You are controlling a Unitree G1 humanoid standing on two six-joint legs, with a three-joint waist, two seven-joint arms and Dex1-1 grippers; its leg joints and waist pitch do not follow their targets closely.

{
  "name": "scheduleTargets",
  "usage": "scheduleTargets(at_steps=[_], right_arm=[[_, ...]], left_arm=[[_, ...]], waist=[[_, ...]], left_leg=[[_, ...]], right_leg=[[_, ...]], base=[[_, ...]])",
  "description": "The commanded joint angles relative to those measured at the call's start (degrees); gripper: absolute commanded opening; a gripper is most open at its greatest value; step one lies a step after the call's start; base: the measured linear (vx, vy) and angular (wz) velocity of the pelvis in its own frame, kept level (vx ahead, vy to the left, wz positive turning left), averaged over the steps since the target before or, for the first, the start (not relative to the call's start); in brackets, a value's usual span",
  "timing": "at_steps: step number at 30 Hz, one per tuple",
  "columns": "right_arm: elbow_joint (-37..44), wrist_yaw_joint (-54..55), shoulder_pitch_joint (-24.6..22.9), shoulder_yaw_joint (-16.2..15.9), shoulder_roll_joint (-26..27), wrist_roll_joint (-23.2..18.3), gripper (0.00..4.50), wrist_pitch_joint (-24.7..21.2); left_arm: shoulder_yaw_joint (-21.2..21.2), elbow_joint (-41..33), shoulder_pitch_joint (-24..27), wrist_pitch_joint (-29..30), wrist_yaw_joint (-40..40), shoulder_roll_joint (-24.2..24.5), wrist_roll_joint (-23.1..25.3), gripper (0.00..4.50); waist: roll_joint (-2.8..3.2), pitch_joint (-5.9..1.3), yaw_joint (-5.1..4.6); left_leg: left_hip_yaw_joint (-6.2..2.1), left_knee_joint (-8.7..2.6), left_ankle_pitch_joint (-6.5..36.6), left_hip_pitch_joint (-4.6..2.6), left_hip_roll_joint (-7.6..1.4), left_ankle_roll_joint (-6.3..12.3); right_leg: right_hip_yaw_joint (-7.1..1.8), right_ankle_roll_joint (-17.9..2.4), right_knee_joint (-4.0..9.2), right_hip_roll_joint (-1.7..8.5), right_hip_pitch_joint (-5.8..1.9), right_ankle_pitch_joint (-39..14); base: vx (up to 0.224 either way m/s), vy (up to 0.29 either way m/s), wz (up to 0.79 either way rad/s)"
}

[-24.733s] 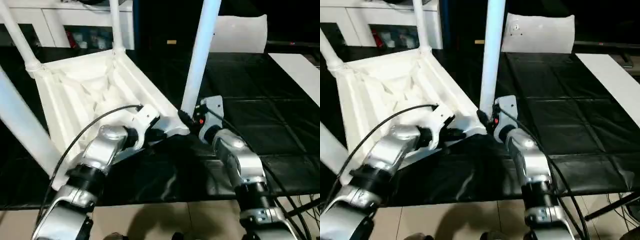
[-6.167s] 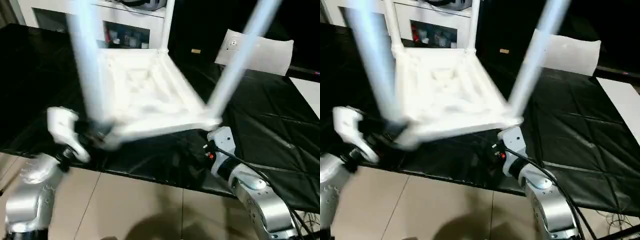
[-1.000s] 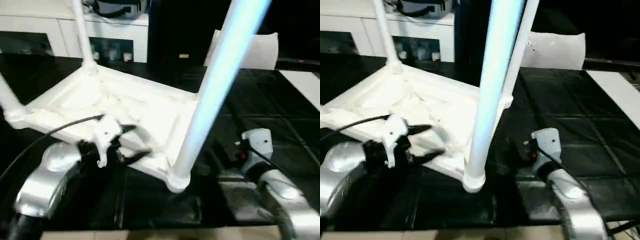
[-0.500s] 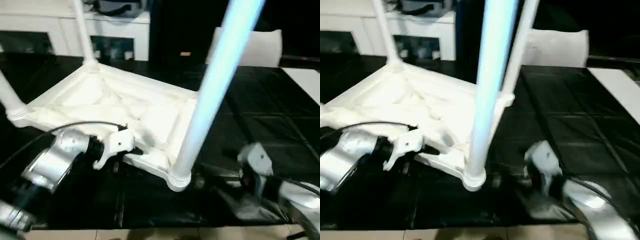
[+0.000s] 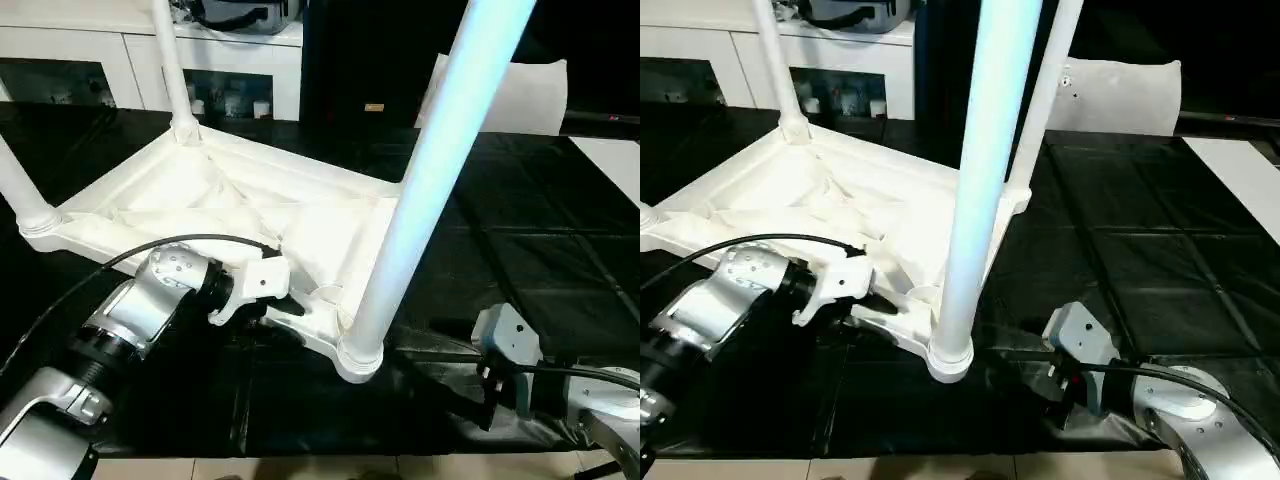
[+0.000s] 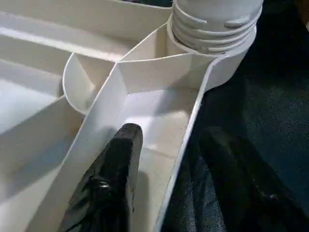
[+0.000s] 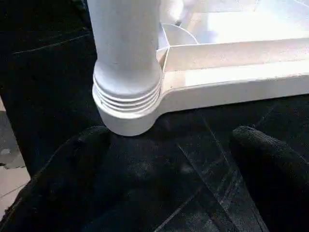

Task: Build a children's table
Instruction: Rotate table base

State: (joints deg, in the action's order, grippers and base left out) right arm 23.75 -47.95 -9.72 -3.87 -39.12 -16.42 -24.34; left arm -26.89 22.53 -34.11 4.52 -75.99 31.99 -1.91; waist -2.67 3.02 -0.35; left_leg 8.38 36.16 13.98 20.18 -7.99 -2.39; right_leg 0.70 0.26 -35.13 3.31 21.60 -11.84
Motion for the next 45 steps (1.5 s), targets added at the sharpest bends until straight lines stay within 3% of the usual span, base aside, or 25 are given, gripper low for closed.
scheduleTargets(at_steps=[1, 8, 9, 17, 23, 27, 34, 37, 41, 45], right_arm=[[0.60, -0.49, -0.16, -0.07, -0.98, -0.36, 4.50, -0.01], [0.55, -0.94, -0.07, -0.53, -1.03, -0.32, 4.50, 0.14], [0.46, -1.05, -0.01, -0.53, -0.98, -0.27, 4.50, 0.18], [-0.55, -1.21, 0.62, -1.14, -1.01, 0.20, 4.50, 0.72], [-0.96, -1.44, 1.01, -1.59, -0.85, 0.48, 4.50, 1.01], [-1.49, -1.04, 1.50, -1.41, -0.04, 0.30, 4.50, 1.60], [-2.29, 0.37, 2.83, -0.29, 1.65, -0.16, 4.50, 2.06], [-3.21, 1.10, 3.67, -0.51, 2.09, 0.66, 4.50, 2.41], [-4.19, 2.35, 4.79, -0.58, 3.05, 1.54, 4.50, 2.57], [-5.21, 3.57, 6.17, -1.18, 4.02, 2.50, 4.50, 2.59]], left_arm=[[-0.92, 1.42, -1.31, -1.42, -0.72, -0.58, 1.61, 1.94], [-1.74, 4.35, -2.68, -3.05, -2.00, -1.15, 2.91, 1.42], [-2.03, 4.64, -2.93, -3.10, -2.39, -1.06, 3.17, 1.15], [-2.07, 6.76, -4.02, -4.35, -3.21, -1.63, 4.39, 0.63], [-3.04, 7.84, -4.37, -4.38, -3.03, -1.77, 6.41, 0.29], [-3.34, 6.13, -3.73, 3.36, -2.57, -1.24, 7.73, 0.17], [2.85, 7.33, -2.31, 10.38, 8.25, -4.90, 5.58, 0.03], [7.70, 4.67, 0.09, 18.95, 13.78, -7.45, 2.82, 0.01], [11.26, 1.15, 2.98, 25.91, 19.71, -9.86, 1.88, 0.01], [11.89, -1.28, 5.68, 25.06, 21.59, -10.92, 1.50, 0.01]], waist=[[0.01, -2.78, 0.15], [-0.01, -2.68, 0.38], [-0.06, -2.63, 0.52], [-0.18, -2.75, 0.59], [-0.21, -2.62, 0.50], [-0.44, -2.64, 0.39], [-0.78, -2.41, -0.64], [-0.87, -2.54, -1.08], [-1.18, -2.78, -1.58], [-1.29, -2.60, -1.68]], left_leg=[[-1.34, -5.38, 6.95, -0.08, -5.06, 3.90], [-1.34, -5.45, 7.50, -0.13, -5.17, 3.99], [-1.33, -5.50, 7.92, -0.16, -5.20, 3.75], [-1.32, -5.46, 6.57, -0.10, -5.22, 4.05], [-1.30, -5.53, 7.41, -0.12, -5.29, 3.96], [-1.32, -5.51, 6.79, -0.14, -5.32, 3.76], [-1.47, -5.51, 9.34, 0.36, -5.03, 3.42], [-1.43, -5.32, 8.74, 0.41, -4.98, 3.30], [-1.28, -5.05, 5.54, 0.60, -4.89, 5.10], [-1.10, -5.09, 5.96, 0.49, -4.86, 6.48]], right_leg=[[-2.41, -16.09, 3.67, 5.29, -2.10, -6.91], [-2.41, -16.23, 3.78, 5.38, -2.03, -8.03], [-2.45, -16.14, 3.84, 5.43, -2.02, -8.63], [-2.43, -16.33, 3.64, 5.52, -2.13, -6.74], [-2.43, -16.27, 3.78, 5.52, -2.06, -8.15], [-2.43, -16.39, 3.62, 5.65, -2.03, -8.18], [-2.38, -15.46, 4.31, 5.58, -2.13, -14.45], [-2.41, -15.35, 4.27, 5.68, -2.17, -14.50], [-2.31, -16.36, 4.12, 5.41, -2.26, -10.14], [-2.26, -16.13, 4.46, 5.26, -1.99, -11.63]], base=[[0.000, 0.000, 0.00], [0.000, 0.000, 0.00], [0.000, 0.000, 0.00], [0.000, 0.000, 0.00], [0.000, 0.000, 0.00], [0.000, 0.000, 0.00], [0.000, 0.000, 0.00], [0.000, 0.000, 0.00], [0.000, 0.000, 0.00], [0.000, 0.000, 0.00]])
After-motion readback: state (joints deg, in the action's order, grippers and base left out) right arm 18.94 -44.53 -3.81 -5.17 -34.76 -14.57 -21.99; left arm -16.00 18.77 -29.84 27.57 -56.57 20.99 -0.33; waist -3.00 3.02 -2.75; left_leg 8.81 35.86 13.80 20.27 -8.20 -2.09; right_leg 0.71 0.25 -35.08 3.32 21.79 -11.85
